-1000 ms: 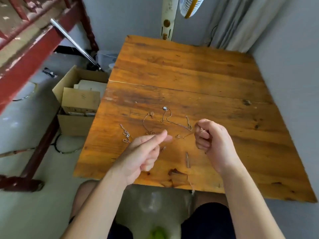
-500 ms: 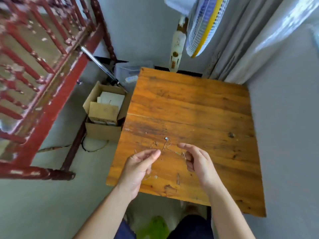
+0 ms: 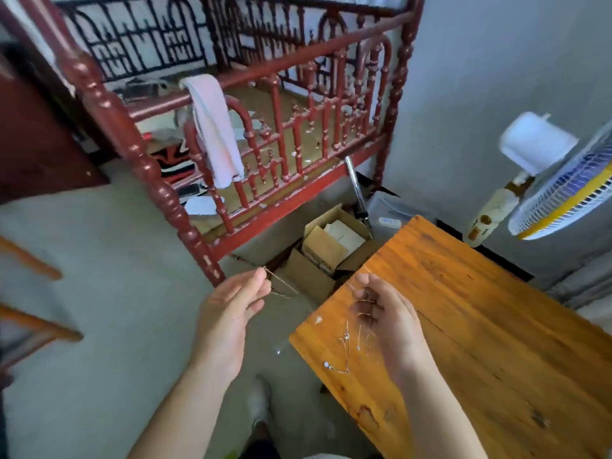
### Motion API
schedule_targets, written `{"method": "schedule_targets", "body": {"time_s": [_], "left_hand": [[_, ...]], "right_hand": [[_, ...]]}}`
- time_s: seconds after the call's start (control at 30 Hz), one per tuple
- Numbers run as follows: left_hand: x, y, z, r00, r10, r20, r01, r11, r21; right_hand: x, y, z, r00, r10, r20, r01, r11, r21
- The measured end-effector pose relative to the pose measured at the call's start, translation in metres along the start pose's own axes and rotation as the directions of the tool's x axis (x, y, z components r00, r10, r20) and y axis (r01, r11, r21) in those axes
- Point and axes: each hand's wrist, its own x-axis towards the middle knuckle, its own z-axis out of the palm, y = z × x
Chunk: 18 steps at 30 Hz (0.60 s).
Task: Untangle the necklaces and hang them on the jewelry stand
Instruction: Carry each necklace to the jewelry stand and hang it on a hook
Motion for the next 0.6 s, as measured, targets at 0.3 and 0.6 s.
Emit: {"method": "schedule_targets", "body": {"time_s": [0.3,0.6], "left_hand": [[0.024,0.033,-0.154,0.888,0.107,-0.447,-0.195,0.968,-0.155],[0.143,0.085,-0.336,0.773,0.060,-0.632,-0.216,0.961,-0.173]], "right_hand": [[0.050,0.020,0.169,0.899,-0.061,0.434,0.240,0.897,-0.371],[0.111,0.053,0.425,0.802,0.070,0.594,0.275,0.839,-0.470]]}}
